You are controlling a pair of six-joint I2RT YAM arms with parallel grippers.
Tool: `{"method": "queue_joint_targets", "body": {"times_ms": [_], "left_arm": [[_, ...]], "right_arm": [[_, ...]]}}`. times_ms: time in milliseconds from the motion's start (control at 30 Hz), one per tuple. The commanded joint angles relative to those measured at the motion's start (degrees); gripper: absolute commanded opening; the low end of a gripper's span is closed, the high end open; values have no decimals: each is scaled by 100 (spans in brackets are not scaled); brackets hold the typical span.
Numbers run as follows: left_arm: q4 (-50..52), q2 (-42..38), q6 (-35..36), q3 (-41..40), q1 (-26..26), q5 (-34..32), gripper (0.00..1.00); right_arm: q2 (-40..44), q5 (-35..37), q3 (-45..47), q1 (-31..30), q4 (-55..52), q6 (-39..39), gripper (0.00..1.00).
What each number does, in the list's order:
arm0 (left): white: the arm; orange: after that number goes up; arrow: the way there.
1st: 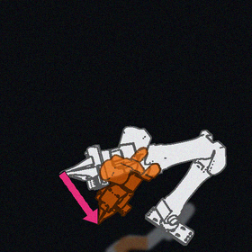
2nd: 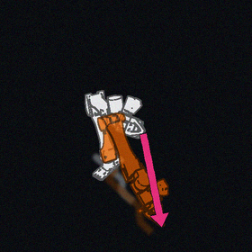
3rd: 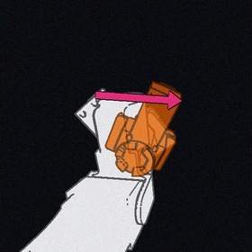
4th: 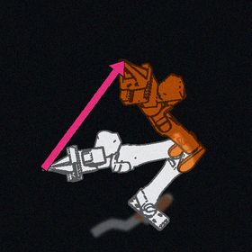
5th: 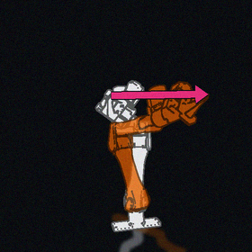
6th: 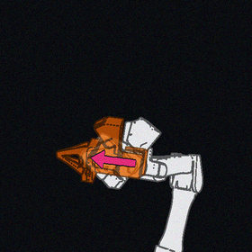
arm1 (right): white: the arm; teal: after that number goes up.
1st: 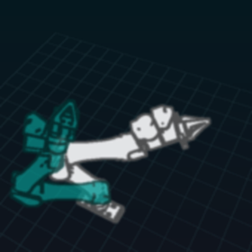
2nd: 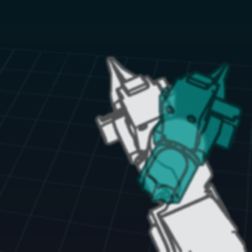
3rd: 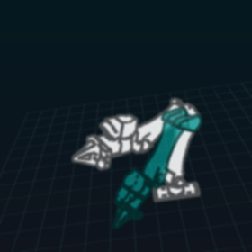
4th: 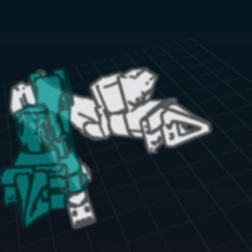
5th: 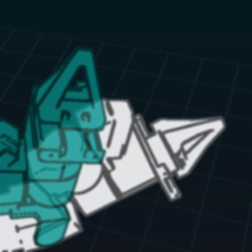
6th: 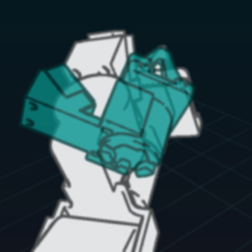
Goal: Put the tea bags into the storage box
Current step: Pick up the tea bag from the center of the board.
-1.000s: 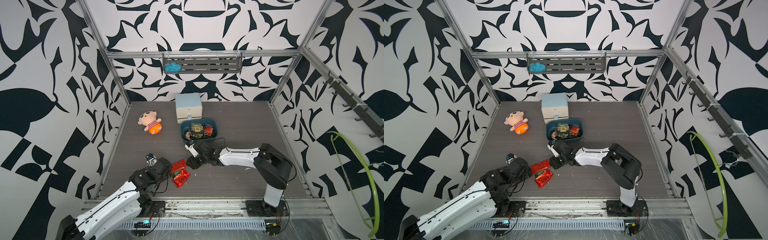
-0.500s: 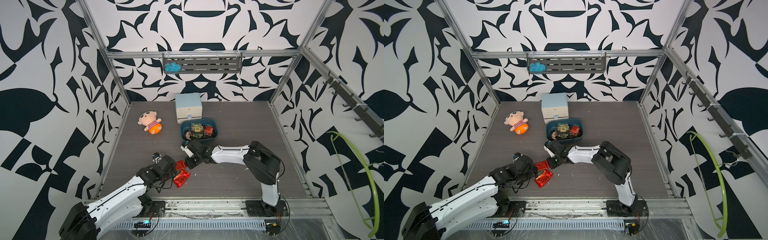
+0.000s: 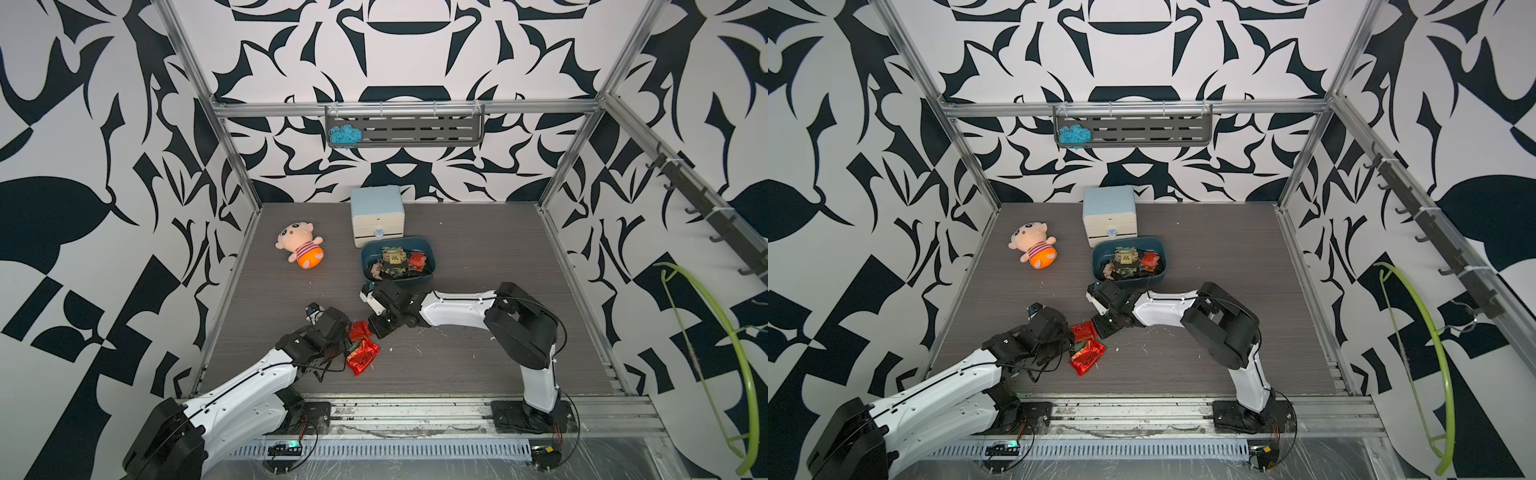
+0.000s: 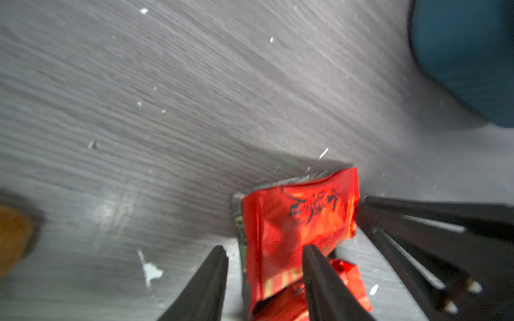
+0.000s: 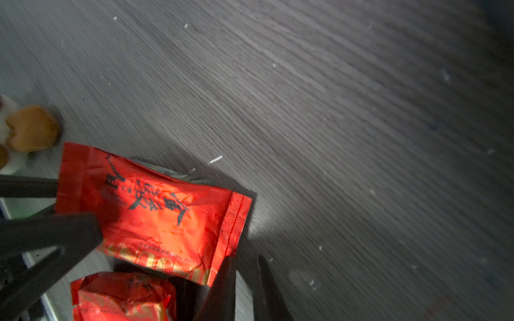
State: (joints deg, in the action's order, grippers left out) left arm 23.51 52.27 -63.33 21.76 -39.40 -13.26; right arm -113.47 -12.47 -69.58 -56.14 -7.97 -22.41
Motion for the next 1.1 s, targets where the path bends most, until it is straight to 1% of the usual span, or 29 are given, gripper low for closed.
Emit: {"method": "queue_joint_targets", "body": {"times_ms": [0,133,200,467,700,833,900,967,1067], "left_arm": [[-384,45,166,-93,137,152,44],[-472,94,245,-41,239,265,33],[-513,99,268,-29,249,282,30],[-609,13,308,46,272,419,0],[-441,-129,353,197,270,485,0],[-334,-156,459,287,275,539,0],[-201,-188,504,384,269,507,0],[-137,-243,513,430,267,504,0],[-131,-316,558,454,273,569,0]], "right_arm": [[-52,17,-152,-29,-205,46,17],[-53,29,-160,-30,-214,57,17],[-53,28,-162,-32,-224,70,17],[8,60,-126,-29,-206,94,16],[203,224,-24,-29,-189,169,17],[545,678,251,-34,-56,189,18],[810,906,464,-24,91,191,23],[1166,1193,716,-28,219,195,32],[1850,1590,1208,-35,527,245,42]]}}
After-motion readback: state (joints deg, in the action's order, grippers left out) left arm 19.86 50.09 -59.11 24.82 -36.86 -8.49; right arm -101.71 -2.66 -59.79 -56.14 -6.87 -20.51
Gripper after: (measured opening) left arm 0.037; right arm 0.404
